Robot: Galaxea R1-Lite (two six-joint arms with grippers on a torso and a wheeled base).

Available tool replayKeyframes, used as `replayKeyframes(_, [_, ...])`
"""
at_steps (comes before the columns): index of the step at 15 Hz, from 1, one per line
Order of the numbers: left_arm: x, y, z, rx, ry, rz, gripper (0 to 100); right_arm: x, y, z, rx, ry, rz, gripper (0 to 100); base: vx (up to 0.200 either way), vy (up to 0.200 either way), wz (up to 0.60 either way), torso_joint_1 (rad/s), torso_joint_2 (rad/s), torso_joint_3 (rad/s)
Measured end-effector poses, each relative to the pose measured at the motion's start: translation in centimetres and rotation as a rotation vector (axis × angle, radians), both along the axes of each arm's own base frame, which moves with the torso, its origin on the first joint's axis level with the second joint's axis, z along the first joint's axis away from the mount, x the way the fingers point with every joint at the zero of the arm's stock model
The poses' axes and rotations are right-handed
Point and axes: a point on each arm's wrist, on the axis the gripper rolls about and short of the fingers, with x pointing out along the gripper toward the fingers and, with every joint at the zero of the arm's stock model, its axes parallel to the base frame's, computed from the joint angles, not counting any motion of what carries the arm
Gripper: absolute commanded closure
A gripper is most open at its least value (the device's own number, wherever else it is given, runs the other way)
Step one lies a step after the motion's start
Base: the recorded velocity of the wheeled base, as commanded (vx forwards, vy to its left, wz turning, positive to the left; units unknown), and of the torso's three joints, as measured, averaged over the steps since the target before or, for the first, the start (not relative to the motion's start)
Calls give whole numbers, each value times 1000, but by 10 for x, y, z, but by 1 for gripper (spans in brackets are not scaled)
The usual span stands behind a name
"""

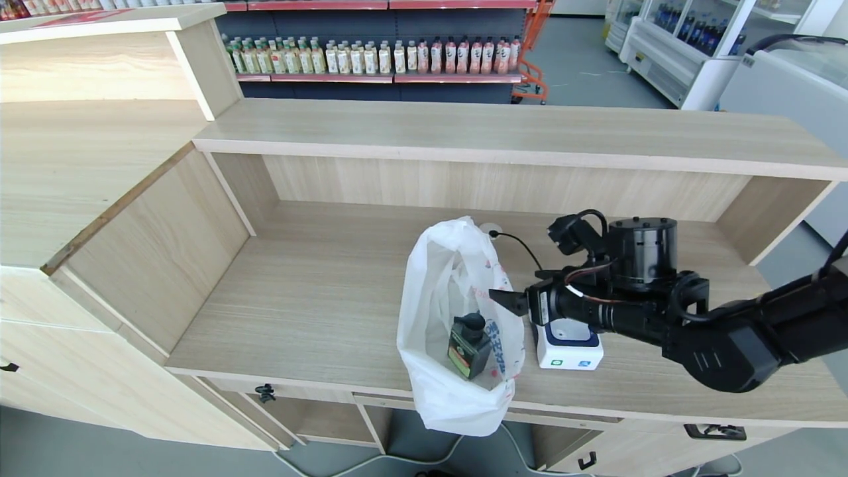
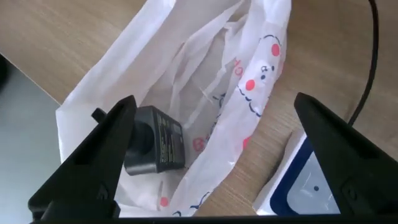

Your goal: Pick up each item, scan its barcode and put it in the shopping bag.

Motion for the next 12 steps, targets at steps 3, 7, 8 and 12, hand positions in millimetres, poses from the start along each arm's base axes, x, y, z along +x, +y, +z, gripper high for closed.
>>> replayKeyframes(3, [0,0,0,0,0,0,100,-10,-19,24,64,-34,-64,0,0,0,0,0,0,0])
replayKeyframes(7, [0,0,0,0,0,0,100,-65,-57,60,68,-24,-131,0,0,0,0,0,0,0])
replayKeyframes(8, [0,0,0,0,0,0,100,-84,-67,65,53,4,-149,0,0,0,0,0,0,0])
replayKeyframes(12, [0,0,0,0,0,0,100,-146,-104,75,19,71,-239,0,0,0,0,0,0,0])
